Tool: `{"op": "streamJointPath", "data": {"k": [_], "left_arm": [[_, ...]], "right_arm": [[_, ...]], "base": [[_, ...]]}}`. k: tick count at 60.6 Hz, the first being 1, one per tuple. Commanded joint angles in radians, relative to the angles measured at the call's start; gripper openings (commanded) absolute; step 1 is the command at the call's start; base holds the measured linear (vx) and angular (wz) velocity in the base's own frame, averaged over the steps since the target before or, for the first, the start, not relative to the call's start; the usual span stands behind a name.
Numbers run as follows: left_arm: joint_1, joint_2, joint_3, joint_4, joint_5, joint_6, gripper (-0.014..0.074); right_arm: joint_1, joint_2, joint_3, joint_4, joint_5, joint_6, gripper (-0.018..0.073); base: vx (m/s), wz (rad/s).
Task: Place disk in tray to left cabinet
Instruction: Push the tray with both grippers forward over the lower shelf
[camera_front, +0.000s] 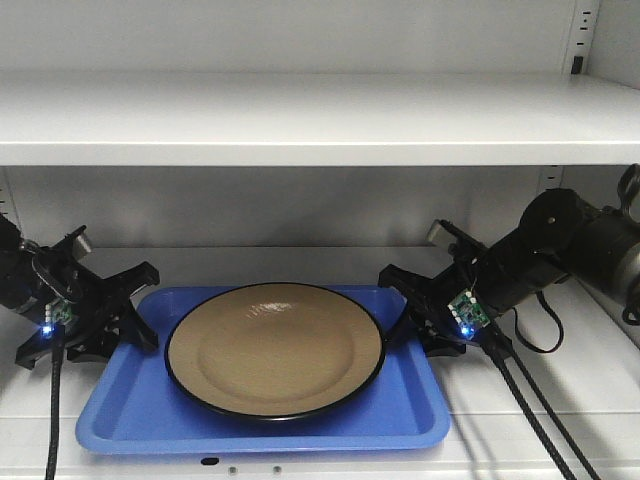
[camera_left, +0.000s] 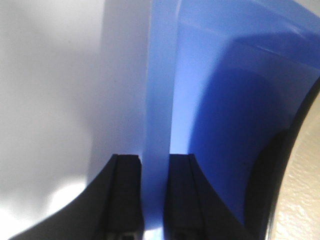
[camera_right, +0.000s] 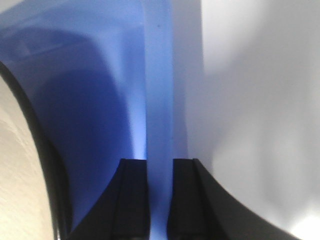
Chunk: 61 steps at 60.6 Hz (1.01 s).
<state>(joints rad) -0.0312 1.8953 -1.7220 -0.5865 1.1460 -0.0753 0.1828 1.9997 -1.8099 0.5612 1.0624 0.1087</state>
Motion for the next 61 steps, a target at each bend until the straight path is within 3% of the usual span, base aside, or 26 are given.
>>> {"op": "streamJointPath", "data": {"k": [1,9,19,43,61], "left_arm": [[-0.025,-0.060,-0.034,-0.145,-0.005,0.005,0.0323],[-0.019,-0.071,-0.034,-0.146,0.002,0.005,0.0400],[0.000,-0.111,-0.034,-0.139,0.004,0.006,0.0410],[0.006,-0.187,-0.034,-0.026,0.007,0.006,0.0408],[0.006,-0.187,-0.034,0.008,-0.095,0.002,0.0408]], "right_arm": [[0.016,-0.064,-0.040,0.122,-0.011,-0.010,0.0195],[0.014,-0.077,-0.040,0.122,-0.009,-0.010,0.0311],[0.014,-0.110,-0.041,0.119,-0.013,-0.023,0.0391],[0.014,-0.129,-0.041,0.065,-0.013,-0.032,0.0396],[0.014,-0.129,-0.040,0.066,-0.063,-0.031,0.0396]], "base": [[0.00,0.00],[0.00,0.00],[0.00,0.00],[0.00,0.00],[0.00,0.00]]}}
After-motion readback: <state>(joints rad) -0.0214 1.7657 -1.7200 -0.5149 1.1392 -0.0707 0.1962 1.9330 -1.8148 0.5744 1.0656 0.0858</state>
